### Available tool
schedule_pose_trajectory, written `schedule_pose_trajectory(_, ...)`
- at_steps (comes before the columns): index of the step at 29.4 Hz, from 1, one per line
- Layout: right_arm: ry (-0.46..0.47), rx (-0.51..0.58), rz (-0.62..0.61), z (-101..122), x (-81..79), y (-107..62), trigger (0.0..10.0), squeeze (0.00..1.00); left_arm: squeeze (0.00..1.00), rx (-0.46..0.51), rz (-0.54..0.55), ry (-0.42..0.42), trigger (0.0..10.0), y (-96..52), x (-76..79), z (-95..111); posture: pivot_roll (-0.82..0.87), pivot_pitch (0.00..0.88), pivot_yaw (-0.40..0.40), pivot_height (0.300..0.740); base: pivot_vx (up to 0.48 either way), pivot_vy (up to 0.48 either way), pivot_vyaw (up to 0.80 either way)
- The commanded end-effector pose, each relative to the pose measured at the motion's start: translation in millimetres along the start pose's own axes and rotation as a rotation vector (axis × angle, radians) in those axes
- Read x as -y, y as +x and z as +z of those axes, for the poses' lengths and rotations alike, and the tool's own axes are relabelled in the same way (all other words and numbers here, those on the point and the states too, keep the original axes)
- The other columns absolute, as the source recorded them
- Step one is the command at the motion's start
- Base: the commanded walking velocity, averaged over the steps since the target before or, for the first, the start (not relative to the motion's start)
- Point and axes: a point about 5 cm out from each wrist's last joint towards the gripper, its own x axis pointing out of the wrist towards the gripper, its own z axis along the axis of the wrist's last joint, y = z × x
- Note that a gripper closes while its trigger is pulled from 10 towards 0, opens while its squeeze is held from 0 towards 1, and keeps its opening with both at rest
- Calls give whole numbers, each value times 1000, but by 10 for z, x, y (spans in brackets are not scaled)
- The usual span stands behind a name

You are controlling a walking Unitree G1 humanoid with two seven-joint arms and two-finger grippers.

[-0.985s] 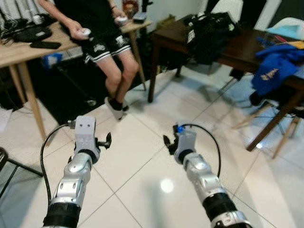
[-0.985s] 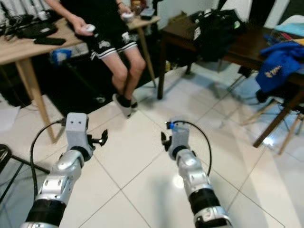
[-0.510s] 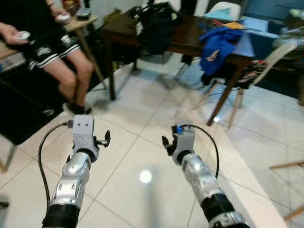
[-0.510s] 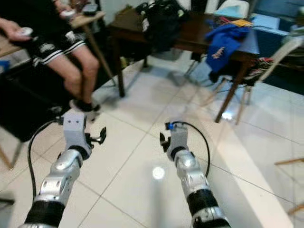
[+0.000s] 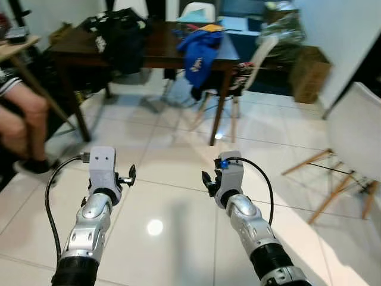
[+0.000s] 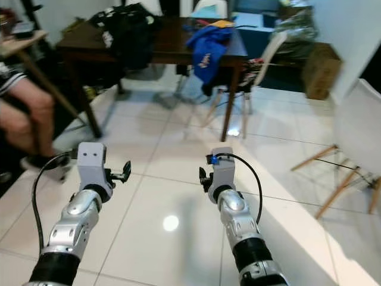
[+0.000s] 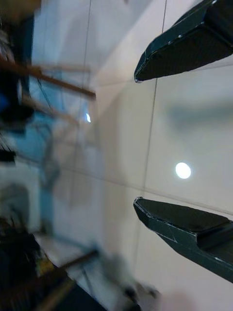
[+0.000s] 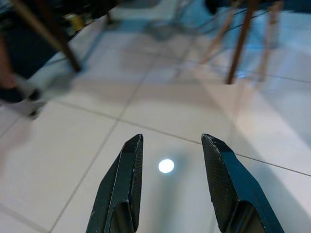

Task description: Hang hanger

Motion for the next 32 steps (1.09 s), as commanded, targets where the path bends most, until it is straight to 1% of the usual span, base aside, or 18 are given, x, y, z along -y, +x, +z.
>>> schedule_pose_trajectory(1, 2, -19, 2, -59, -12, -11, 10000, 0, 0, -23, -2, 9, 10000, -27, -10, -66, 41, 68, -29, 740, 0, 0, -800)
schedule_pose_trajectory(8, 9, -21, -3, -73, -7, -16, 10000, 0, 0, -16, 8, -6, 10000, -33, -16, -65, 38, 59, -27, 740, 0, 0, -800)
schedule_pose_trajectory(10, -3, -5, 14, -49, -24, -8, 10000, 0, 0, -18, -12, 3, 10000, -18, 8, -64, 42, 80, -35, 740, 0, 0, -800)
schedule_pose_trajectory(13, -2, 17, 11, -34, -19, -16, 10000, 0, 0, -7, 11, -10, 10000, -30, -17, -57, 35, 59, -30, 740, 0, 0, 0)
schedule_pose_trajectory(15, -8, 15, 17, -33, -28, -16, 10000, 0, 0, -3, 14, -13, 10000, -33, -18, -51, 34, 63, -31, 740, 0, 0, 0)
schedule_pose_trajectory(16, -27, 12, 37, -28, -52, -8, 10000, 0, 0, -4, -2, -3, 10000, -25, 1, -44, 38, 91, -35, 740, 0, 0, 0)
schedule_pose_trajectory(17, -30, 7, 42, -33, -55, -2, 10000, 0, 0, -3, -10, 5, 10000, -19, 7, -42, 45, 98, -42, 740, 0, 0, 0)
schedule_pose_trajectory(20, -21, 4, 41, -41, -51, 0, 10000, 0, 0, 5, 5, 1, 10000, -23, -10, -35, 45, 89, -39, 740, 0, 0, 0)
schedule_pose_trajectory(21, -27, 5, 52, -33, -72, 5, 10000, 0, 0, 10, 17, 0, 10000, -27, -27, -24, 37, 79, -36, 740, 0, 0, 0)
schedule_pose_trajectory(22, -33, 3, 62, -24, -89, 12, 10000, 0, 0, 3, 17, 4, 10000, -25, -31, -25, 36, 102, -39, 740, 0, 0, 0)
schedule_pose_trajectory(25, -40, 2, 70, -17, -102, 16, 10000, 0, 0, -4, 14, 9, 10000, -22, -30, -28, 36, 102, -39, 740, 0, 0, 0)
schedule_pose_trajectory(26, -31, -7, 67, -32, -90, 16, 10000, 0, 0, -9, 15, 6, 10000, -22, -29, -39, 39, 95, -48, 740, 0, 0, 0)
schedule_pose_trajectory(30, -24, -10, 62, -41, -77, 15, 10000, 0, 0, -6, 28, 2, 10000, -26, -42, -38, 38, 79, -45, 740, 0, 0, 0)
schedule_pose_trajectory(31, -26, -15, 69, -35, -87, 26, 10000, 0, 0, 3, 35, 7, 10000, -20, -66, -15, 9, 129, -50, 740, 0, 0, 0)
schedule_pose_trajectory(32, -29, -17, 76, -28, -96, 35, 10000, 0, 0, 10, 38, 11, 10000, -15, -83, 2, 9, 129, -50, 740, 0, 0, 0)
